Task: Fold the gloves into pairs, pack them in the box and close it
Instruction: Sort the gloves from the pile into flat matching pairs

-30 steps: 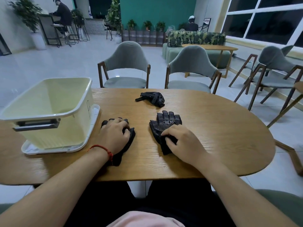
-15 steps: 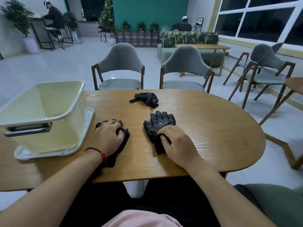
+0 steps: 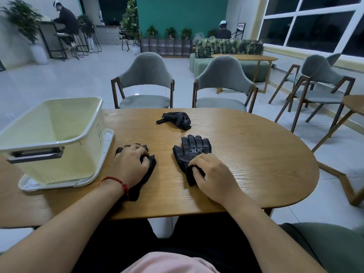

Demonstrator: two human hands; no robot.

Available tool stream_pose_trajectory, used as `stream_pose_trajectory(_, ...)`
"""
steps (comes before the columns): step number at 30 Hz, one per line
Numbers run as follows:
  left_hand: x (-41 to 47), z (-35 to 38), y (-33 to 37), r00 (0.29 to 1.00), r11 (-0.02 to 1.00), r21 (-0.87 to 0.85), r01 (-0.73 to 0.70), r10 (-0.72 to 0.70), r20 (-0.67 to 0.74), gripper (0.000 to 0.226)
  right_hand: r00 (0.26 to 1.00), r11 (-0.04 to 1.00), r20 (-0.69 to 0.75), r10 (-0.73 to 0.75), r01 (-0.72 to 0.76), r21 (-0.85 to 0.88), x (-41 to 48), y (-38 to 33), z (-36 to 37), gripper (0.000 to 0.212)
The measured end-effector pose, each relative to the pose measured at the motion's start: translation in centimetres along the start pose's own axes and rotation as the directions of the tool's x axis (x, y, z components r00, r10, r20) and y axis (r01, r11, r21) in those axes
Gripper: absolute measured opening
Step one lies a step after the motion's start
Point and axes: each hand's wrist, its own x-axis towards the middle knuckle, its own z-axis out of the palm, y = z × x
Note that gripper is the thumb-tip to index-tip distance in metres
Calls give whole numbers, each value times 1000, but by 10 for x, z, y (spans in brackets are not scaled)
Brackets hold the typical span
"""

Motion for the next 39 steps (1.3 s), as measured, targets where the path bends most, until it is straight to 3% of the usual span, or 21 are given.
stream_pose_trajectory(6,0,1,-1,1000,1000,-5,2,-2,-3,24,993,997,101,59,-64,46,4,-3,-6,19)
stream_pose_trajectory(10,2,2,-2,1000,1000,-7,6,-6,-8,22,981,976,69,182,-189,108,35,6,-11,19)
stream_pose_trajectory(15,1,2,-1,1000,1000,4,6,-6,2,23,939,961,205,276,-270,-57,94,9,3,35)
stream_pose_trajectory(20,0,0,-1,1000,1000,6,4,-4,5,24,802,890,402,441,-333,-313,103,15,37,64)
stream_pose_trajectory(22,0,-1,-1,1000,1000,4,1,-1,10,24,764,871,428,482,-364,-331,96,20,46,72)
stream_pose_trajectory(31,-1,-2,1,1000,1000,16,3,-4,7,25,743,866,456,490,-353,-354,96,25,49,85)
stream_pose_trajectory(35,-1,-2,2,1000,1000,20,6,-6,8,26,724,862,480,495,-340,-376,99,22,46,85)
stream_pose_trajectory(39,0,1,1,1000,1000,3,5,-5,-5,24,708,829,470,527,-305,-469,133,15,41,67)
